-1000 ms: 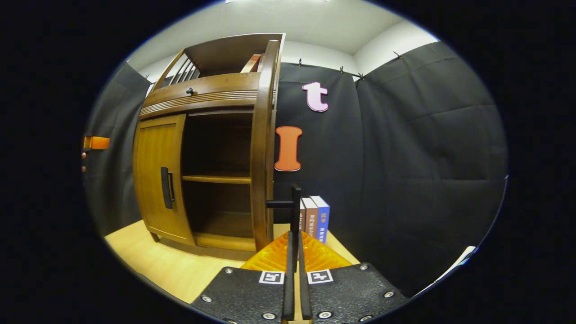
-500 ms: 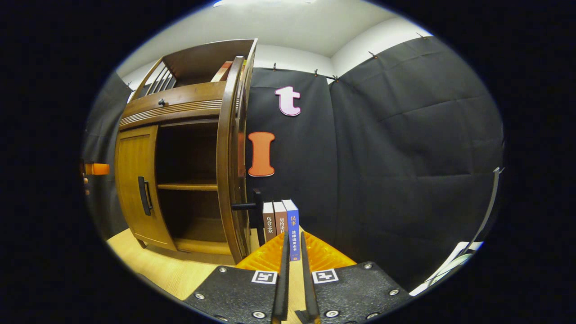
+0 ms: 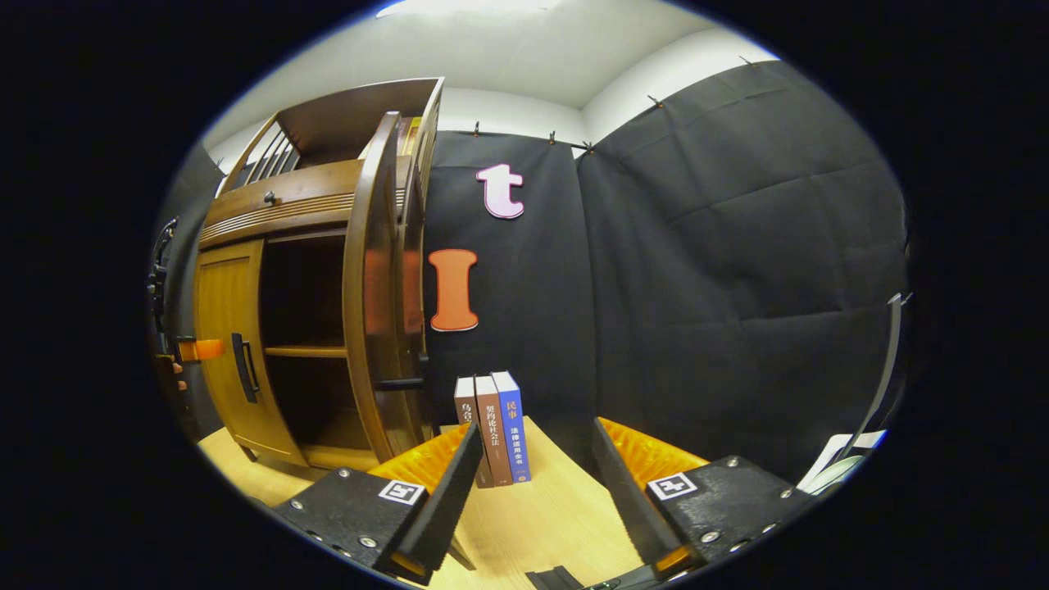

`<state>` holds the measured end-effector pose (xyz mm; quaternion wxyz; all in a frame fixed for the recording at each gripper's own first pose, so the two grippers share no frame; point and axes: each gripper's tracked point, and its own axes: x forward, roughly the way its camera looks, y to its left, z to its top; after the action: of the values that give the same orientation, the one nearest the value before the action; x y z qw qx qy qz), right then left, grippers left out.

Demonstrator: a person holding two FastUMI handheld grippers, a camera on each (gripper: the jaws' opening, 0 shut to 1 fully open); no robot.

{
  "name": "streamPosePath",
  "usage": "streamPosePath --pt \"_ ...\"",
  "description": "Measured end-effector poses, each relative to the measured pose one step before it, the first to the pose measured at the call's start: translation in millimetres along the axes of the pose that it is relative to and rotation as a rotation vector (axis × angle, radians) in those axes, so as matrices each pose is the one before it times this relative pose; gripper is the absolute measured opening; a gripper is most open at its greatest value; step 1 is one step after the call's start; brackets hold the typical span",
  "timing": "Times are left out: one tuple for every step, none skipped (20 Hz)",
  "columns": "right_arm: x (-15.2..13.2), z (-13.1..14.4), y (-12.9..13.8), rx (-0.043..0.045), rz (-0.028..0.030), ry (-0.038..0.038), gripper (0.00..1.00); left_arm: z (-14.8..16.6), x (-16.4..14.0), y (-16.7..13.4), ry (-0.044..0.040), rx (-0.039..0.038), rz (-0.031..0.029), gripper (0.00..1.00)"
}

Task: Open the right door of the double-door shoe cabinet with the right hand, and open the left door with the left hand.

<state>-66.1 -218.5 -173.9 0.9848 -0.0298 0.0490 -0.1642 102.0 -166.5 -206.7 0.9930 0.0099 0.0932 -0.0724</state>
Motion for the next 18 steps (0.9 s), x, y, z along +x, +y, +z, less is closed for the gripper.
streamPosePath --pt "0.15 -0.03 -4.11 0.00033 -0.01072 -0.00497 1.0 -4.37 7.44 -0.52 0.00176 0.0011 0.00196 0.96" --pt "-0.61 -0.06 -3.53 -0.00218 -0.0081 -0.00523 1.0 -4.47 6.84 -1.81 0.00645 0.00163 -0.00048 0.95" --pt "0.37 1.86 -2.35 -0.00227 -0.00572 -0.00515 0.92 -5.19 8.18 -1.49 0.00783 0.00095 0.00199 0.95" --pt "-0.33 0.35 -1.4 -0.00268 -0.00287 -0.00303 0.92 -5.35 7.65 -1.19 0.01071 0.00285 0.00094 0.95" --pt "0.4 0.66 -2.41 -0.00261 -0.0041 -0.00155 0.92 -5.73 8.14 -2.43 0.01129 0.00928 -0.00251 0.95" --pt "-0.06 0.13 -1.95 -0.00308 -0.0044 -0.00014 0.92 -5.81 6.09 2.13 0.01143 0.01222 0.01429 0.94" --pt "-1.09 -1.05 -1.82 -0.00238 -0.00276 -0.00066 0.92 -5.09 6.55 -0.28 0.01496 0.0038 0.00298 0.92" --pt "-0.42 -0.51 -1.6 -0.00264 -0.00017 -0.00065 0.92 -3.49 5.34 -1.78 0.00515 -0.00144 0.00069 0.91" --pt "-1.26 -0.51 -1.42 -0.00271 0.00001 -0.00038 0.92 -1.98 4.16 -0.8 0.0007 -0.00408 -0.00052 0.83" --pt "-0.33 0.04 -0.68 -0.00156 -0.0007 -0.00088 0.92 -1.97 5.33 0.18 -0.00196 -0.00332 0.00285 0.79" --pt "0.18 1.3 -0.39 -0.00206 -0.00046 -0.00088 0.92 -0.43 3.43 4.26 -0.00745 0.00595 0.02329 0.74" --pt "-1.44 0.78 -0.03 -0.00305 -0.00058 -0.0024 0.92 1.05 4.76 3.11 -0.01213 -0.00239 0.01081 0.69" --pt "0.43 1.37 -0.22 -0.00642 -0.00195 -0.00279 0.92 -1.52 3.18 0.63 0.00067 -0.01311 0.00459 0.65" --pt "-0.78 1.02 -0.2 -0.00746 -0.00331 -0.00316 0.92 -1.98 -0.11 0.61 0.00294 -0.01359 -0.00041 0.6" --pt "0.5 1.26 -0.17 -0.00698 -0.00197 -0.00278 0.92 0.47 1.43 -2.08 -0.00333 -0.01503 -0.01304 0.55" --pt "-0.24 0.13 0.12 -0.00318 -0.00135 -0.00134 0.92 -0.56 0.36 -2.99 0.00268 -0.00825 -0.01657 0.51" --pt "-0.2 1.32 0.43 0.00144 0.0007 0.00084 0.92 -0.64 -1.21 0.01 0.00598 0.01591 0.00287 0.46" --pt "-1.29 1.34 0.74 0.00464 0.00281 0.00127 0.92 -5.22 0.85 0.49 0.0117 0.02229 0.00384 0.45"
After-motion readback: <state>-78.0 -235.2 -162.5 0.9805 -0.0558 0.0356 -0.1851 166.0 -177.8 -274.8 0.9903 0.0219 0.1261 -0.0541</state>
